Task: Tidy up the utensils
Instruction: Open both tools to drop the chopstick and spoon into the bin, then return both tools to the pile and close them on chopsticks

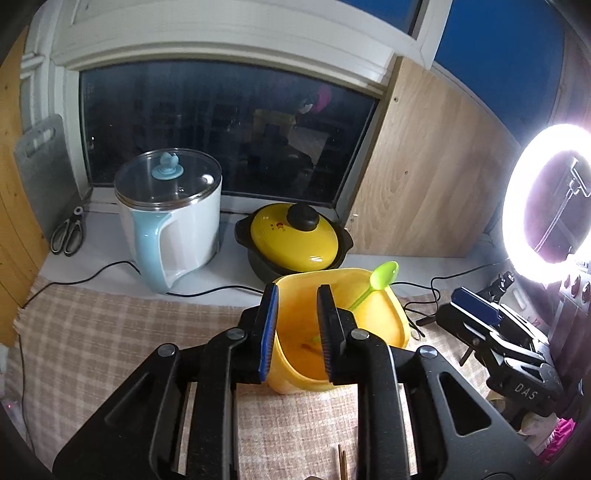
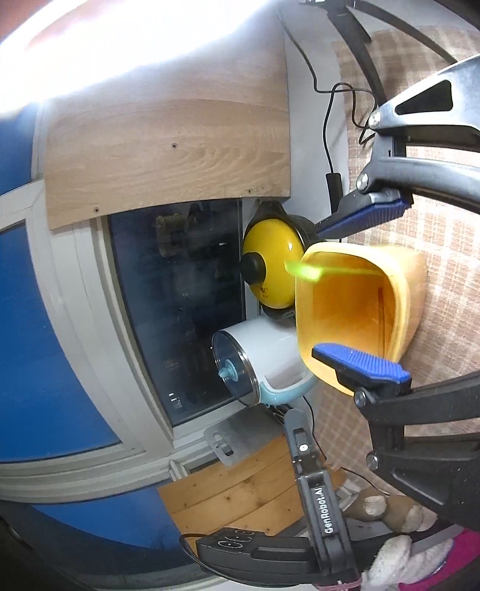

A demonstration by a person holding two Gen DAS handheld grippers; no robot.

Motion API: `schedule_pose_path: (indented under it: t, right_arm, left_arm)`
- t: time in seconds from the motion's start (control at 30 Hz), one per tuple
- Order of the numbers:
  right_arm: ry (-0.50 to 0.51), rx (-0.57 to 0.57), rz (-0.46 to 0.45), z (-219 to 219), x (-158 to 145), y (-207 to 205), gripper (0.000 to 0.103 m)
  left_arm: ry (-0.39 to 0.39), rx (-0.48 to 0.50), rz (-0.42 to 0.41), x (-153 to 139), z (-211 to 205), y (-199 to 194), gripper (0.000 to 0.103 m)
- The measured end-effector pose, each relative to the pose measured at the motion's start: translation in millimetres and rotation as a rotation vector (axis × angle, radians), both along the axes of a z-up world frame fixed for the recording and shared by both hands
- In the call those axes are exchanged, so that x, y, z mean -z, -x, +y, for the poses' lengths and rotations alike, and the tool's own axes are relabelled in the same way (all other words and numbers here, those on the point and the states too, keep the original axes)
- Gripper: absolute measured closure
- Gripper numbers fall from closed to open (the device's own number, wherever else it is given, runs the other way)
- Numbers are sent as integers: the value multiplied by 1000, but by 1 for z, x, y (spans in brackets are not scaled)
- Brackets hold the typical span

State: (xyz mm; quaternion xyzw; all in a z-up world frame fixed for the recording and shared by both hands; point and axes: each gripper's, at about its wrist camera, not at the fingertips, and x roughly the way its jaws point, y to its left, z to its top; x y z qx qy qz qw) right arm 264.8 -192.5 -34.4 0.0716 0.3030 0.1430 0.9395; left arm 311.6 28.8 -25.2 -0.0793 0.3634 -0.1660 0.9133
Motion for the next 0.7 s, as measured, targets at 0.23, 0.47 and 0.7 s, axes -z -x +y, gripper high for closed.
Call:
schedule_pose_path:
  t: [0.23,0.47,0.7]
  right_arm:
    - [-19,1,-35,-10,-11,29,26]
    - [-19,7,-77,-20,-22,57,5]
    - [-37,41,-83,-36,-20,79,0]
  left_arm:
    - [-51,2,-51,-14,-5,28,83]
    - [-88,29,-97,-26,-17,57,83]
    - [-121,52,-150,-27,-25,94,51]
